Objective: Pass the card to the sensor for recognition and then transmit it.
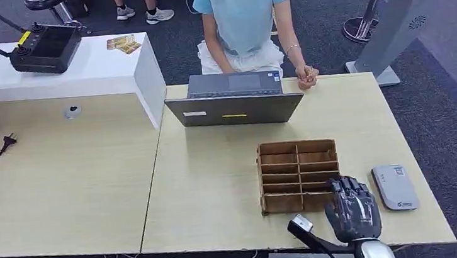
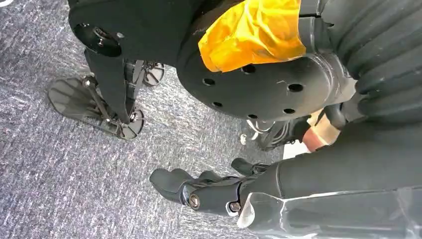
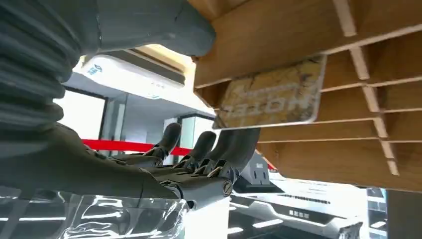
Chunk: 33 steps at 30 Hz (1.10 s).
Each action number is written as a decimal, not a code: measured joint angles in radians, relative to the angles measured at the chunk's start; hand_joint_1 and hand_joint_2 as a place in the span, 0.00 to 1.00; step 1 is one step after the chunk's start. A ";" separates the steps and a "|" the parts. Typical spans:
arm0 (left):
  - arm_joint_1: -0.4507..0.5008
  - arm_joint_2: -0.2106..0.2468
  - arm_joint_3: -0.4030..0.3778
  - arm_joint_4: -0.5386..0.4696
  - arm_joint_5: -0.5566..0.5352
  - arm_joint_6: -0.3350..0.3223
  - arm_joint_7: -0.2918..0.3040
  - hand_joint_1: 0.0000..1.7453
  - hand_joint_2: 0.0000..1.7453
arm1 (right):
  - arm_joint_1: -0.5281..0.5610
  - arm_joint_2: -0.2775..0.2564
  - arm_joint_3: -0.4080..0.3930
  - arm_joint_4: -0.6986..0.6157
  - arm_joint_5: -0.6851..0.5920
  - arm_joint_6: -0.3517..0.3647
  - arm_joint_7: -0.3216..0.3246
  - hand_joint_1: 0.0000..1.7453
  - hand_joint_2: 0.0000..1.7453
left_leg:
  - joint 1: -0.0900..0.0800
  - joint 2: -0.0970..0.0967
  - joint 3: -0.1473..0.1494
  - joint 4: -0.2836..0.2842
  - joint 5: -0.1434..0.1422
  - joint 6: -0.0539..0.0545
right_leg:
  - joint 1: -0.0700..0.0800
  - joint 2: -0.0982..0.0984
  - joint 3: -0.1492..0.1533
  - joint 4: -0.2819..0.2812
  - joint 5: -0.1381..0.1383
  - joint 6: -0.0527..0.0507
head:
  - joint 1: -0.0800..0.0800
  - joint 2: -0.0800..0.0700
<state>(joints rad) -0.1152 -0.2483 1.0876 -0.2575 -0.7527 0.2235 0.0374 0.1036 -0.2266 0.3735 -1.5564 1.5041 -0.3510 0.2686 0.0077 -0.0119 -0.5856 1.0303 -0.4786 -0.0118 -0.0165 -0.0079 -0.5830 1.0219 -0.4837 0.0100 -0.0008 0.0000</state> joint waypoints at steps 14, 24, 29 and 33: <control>0.000 0.001 -0.003 0.000 -0.013 -0.005 0.000 0.00 1.00 | -0.024 0.018 0.001 0.002 0.010 -0.001 -0.023 0.53 1.00 | 0.000 0.000 0.000 0.000 0.000 0.000 | 0.000 0.000 0.000 0.000 0.000 0.000 | 0.000 0.000; 0.000 0.003 -0.009 0.000 -0.022 -0.008 0.000 0.00 1.00 | -0.034 0.030 0.002 0.011 0.013 0.000 -0.032 0.77 1.00 | 0.000 0.000 0.000 0.000 0.000 0.000 | 0.000 0.000 0.000 0.000 0.000 0.000 | 0.000 0.000; 0.000 0.004 -0.011 0.000 -0.031 -0.009 0.000 0.00 1.00 | -0.034 0.032 0.002 0.013 0.013 0.000 -0.035 0.82 1.00 | 0.000 0.000 0.000 0.000 0.000 0.000 | 0.000 0.000 0.000 0.000 0.000 0.000 | 0.000 0.000; 0.001 0.005 -0.019 0.000 -0.034 -0.009 0.000 0.00 1.00 | -0.034 0.033 0.002 0.015 0.013 0.000 -0.035 0.84 1.00 | 0.000 0.000 0.000 0.000 0.000 0.000 | 0.000 0.000 0.000 0.000 0.000 0.000 | 0.000 0.000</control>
<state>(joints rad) -0.1147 -0.2430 1.0685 -0.2575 -0.7866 0.2144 0.0378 0.0691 -0.1938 0.3758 -1.5415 1.5167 -0.3510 0.2338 0.0077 -0.0119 -0.5857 1.0303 -0.4786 -0.0118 -0.0164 -0.0080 -0.5830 1.0219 -0.4837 0.0100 -0.0007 0.0000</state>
